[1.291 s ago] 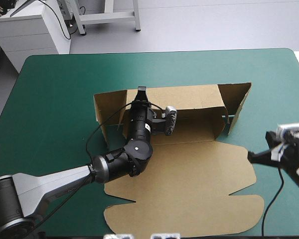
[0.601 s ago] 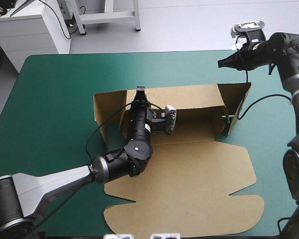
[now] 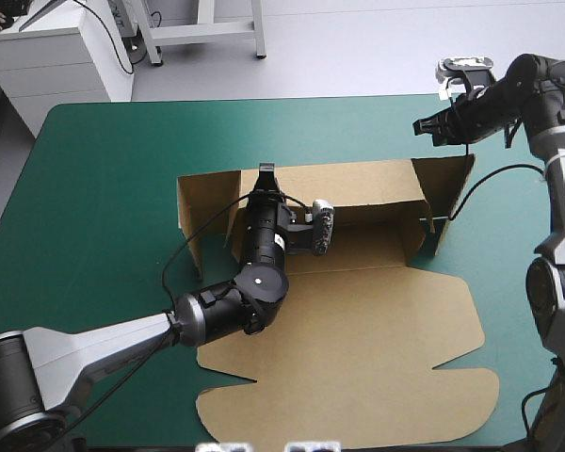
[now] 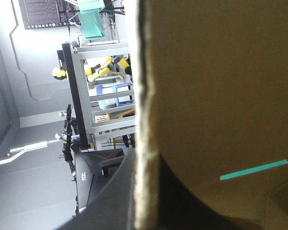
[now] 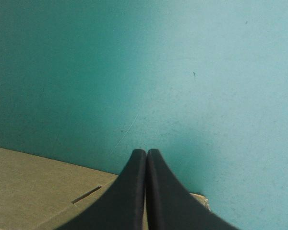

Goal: Fold the box

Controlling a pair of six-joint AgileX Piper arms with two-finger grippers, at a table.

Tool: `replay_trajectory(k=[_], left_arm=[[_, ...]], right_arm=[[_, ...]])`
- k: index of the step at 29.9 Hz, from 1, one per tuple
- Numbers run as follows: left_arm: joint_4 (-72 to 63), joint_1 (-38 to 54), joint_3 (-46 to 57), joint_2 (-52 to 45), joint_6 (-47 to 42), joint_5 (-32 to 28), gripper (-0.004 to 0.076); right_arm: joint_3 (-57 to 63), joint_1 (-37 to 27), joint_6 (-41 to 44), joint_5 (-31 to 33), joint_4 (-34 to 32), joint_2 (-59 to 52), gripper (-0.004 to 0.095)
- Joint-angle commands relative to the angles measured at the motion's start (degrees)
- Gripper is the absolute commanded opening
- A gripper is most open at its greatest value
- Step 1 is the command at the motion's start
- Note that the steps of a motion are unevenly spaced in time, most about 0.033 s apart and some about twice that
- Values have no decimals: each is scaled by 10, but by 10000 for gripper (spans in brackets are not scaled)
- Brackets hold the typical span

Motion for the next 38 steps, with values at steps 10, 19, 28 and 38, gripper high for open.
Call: replay_trajectory(k=[10,19,28,38], left_arm=[[48,-3,-15,-25,-8,14,-8],[48,-3,-15,-25,-8,14,-8],[47,-3,-15,-25,-8,14,-8],[46,-3,-15,-25,-8,16,-8]], right_arm=[[98,-29,-54,4,76,-56,-20],[219,-59,-113,4,114,-117,-20],[400,-149,-283,3,356,-186,-20],[584,-161,-456,6,474,-219,-20]])
